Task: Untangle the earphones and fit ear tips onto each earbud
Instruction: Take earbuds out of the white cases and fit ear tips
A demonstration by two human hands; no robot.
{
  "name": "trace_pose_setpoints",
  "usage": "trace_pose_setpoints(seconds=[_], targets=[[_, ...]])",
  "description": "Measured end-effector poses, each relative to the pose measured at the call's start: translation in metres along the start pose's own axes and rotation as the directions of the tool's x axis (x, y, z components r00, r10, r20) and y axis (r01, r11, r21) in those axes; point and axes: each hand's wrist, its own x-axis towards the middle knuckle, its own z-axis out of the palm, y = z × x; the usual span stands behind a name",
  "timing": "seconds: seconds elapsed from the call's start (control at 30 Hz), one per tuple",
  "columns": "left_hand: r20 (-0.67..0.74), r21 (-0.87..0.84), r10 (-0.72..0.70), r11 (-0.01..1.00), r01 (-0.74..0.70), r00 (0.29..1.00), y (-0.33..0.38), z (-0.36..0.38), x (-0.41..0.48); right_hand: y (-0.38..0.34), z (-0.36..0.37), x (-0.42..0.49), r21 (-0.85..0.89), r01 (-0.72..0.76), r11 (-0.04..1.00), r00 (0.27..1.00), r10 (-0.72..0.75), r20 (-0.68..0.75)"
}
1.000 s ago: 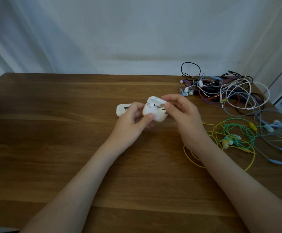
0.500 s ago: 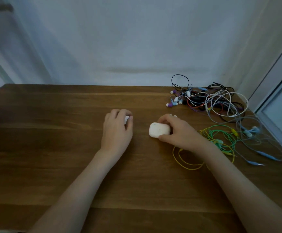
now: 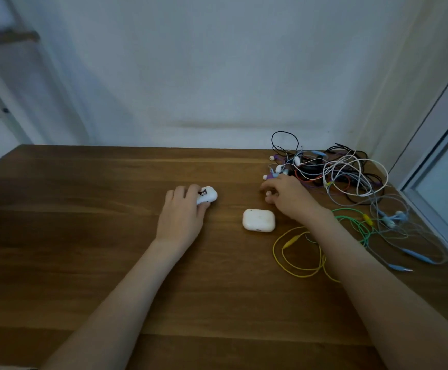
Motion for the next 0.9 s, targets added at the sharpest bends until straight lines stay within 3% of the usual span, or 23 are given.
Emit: trace_pose_setpoints(seconds=[0.07,0.13,0.2,0.23,0.3,0.4,0.5,0.57,0.63,0.8,0.9], targets=[[-0.024,-0.039,0.010,0.999,-0.011,1.000,0.000,0.001,0.000,-0.002,0.000,0.002,0.038,-0.002,0.999,1.000,0.002,-0.014],[-0.002,-0.171,-0.068,0.983,0.067,0.998,0.002,-0.001,0.000,-0.005,-0.002,0.001,0.046,-0.015,0.999,1.000,0.016,-0.021],[0.091,-0.391,-0.190,0.896,0.210,0.978,0.006,-0.003,0.001,-0.012,-0.003,-0.003,0.171,-0.026,0.985,0.997,0.038,-0.068],[0.144,-0.501,-0.236,0.820,0.277,0.961,0.007,-0.003,0.001,-0.018,-0.004,-0.006,0.314,-0.028,0.949,0.994,0.060,-0.091],[0.277,-0.722,-0.269,0.575,0.385,0.922,0.011,-0.004,0.002,-0.035,-0.006,-0.014,0.656,-0.045,0.754,0.992,0.110,-0.058],[0.409,-0.879,-0.152,0.201,0.433,0.900,0.016,-0.010,0.000,-0.062,-0.009,-0.026,0.942,-0.163,0.292,0.987,0.055,0.153],[0.433,-0.900,-0.019,0.037,0.433,0.901,0.016,-0.016,-0.002,-0.070,-0.012,-0.034,0.937,-0.323,-0.132,0.945,0.002,0.326],[0.434,-0.901,0.014,-0.001,0.434,0.901,0.016,-0.019,-0.003,-0.069,-0.010,-0.039,0.890,-0.381,-0.250,0.920,0.000,0.393],[0.439,-0.899,0.024,0.022,0.438,0.898,0.017,-0.018,-0.004,-0.068,-0.004,-0.042,0.892,-0.417,-0.174,0.906,-0.007,0.423],[0.435,-0.885,0.111,0.232,0.403,0.893,0.014,-0.013,-0.006,-0.073,0.017,-0.045,0.918,-0.344,0.198,0.932,-0.050,0.360],[0.453,-0.868,0.094,0.272,0.415,0.887,0.011,-0.010,-0.004,-0.068,0.023,-0.043,0.925,-0.279,0.258,0.956,-0.020,0.293]])
